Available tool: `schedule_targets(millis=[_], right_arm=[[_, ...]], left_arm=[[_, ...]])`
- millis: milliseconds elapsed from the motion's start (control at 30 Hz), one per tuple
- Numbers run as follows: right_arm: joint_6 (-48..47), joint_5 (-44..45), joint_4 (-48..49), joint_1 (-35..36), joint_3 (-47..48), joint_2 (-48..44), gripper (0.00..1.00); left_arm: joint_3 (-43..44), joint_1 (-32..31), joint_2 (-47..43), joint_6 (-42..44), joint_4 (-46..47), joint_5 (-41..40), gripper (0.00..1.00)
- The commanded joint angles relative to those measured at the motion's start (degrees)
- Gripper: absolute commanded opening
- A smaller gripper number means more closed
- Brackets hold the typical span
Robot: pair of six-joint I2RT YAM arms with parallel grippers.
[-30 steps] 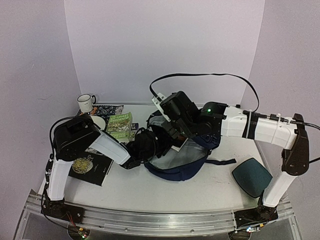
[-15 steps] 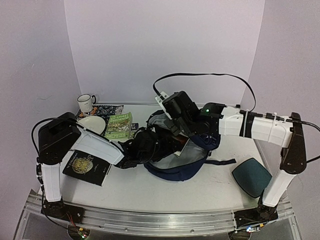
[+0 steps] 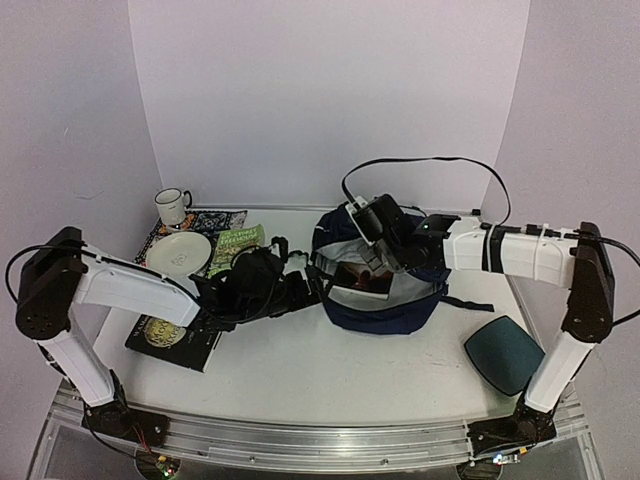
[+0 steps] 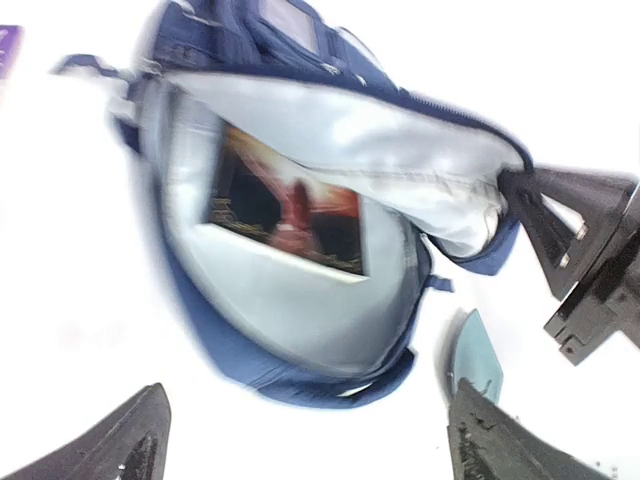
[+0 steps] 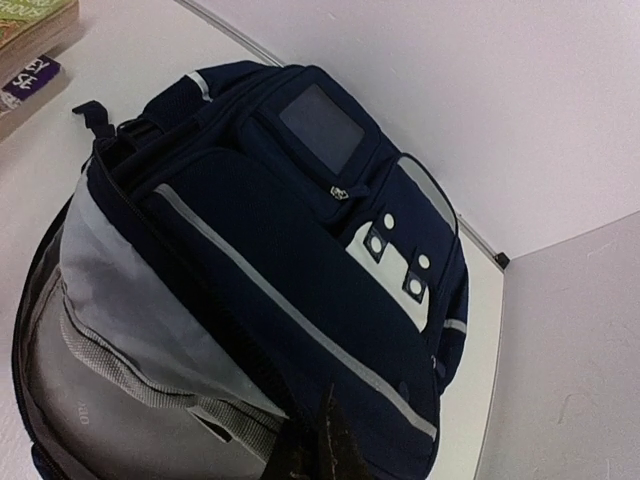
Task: Pack the student bag
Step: Place the largest pocket of the student bag.
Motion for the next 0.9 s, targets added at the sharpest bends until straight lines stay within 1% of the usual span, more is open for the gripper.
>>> schedule_targets(millis=[0, 67, 133, 233, 367, 467, 533, 667, 867], right_arm=[[2.85, 2.35, 1.67, -1.73, -2.46, -4.08, 0.00], [3.74, 1.91, 1.88, -2.23, -4.03, -4.44, 0.00], [5.03, 1.29, 2.06, -2.66, -5.33, -4.62, 0.02], [6.78, 0.27, 2.31, -2.79, -6.81, -4.75, 0.10], [7.80, -1.41, 2.33, -2.81, -8.39, -5.49, 0.28], [8.11, -3.58, 2.33, -2.82, -8.65, -5.90, 0.42], [8.40, -5.06, 2.33, -2.82, -8.65, -6.08, 0.53], [9.18, -7.88, 2.33, -2.84, -8.76, -6.39, 0.69], [9.33, -9.64, 2.33, -2.87, -9.32, -7.65, 0.85]], left_arm=[[1.41, 1.07, -6.23, 1.47, -18.75, -12.03, 1.00], [1.02, 2.71, -8.34, 0.71, -25.21, -13.95, 1.00], [-1.96, 5.99, -10.72, -0.75, -28.26, -12.40, 1.00], [-8.03, 11.05, -16.16, -3.36, -30.37, -10.57, 1.00], [-12.72, 14.60, -23.55, -5.99, -36.14, -15.29, 1.00], [-14.97, 19.50, -27.70, -5.65, -39.13, -15.94, 1.00], [-15.97, 23.90, -29.25, -4.40, -39.57, -14.54, 1.00], [-15.76, 29.09, -27.69, -1.73, -39.50, -13.48, 1.00], [-15.33, 33.80, -21.61, 0.22, -39.45, -8.81, 1.00]])
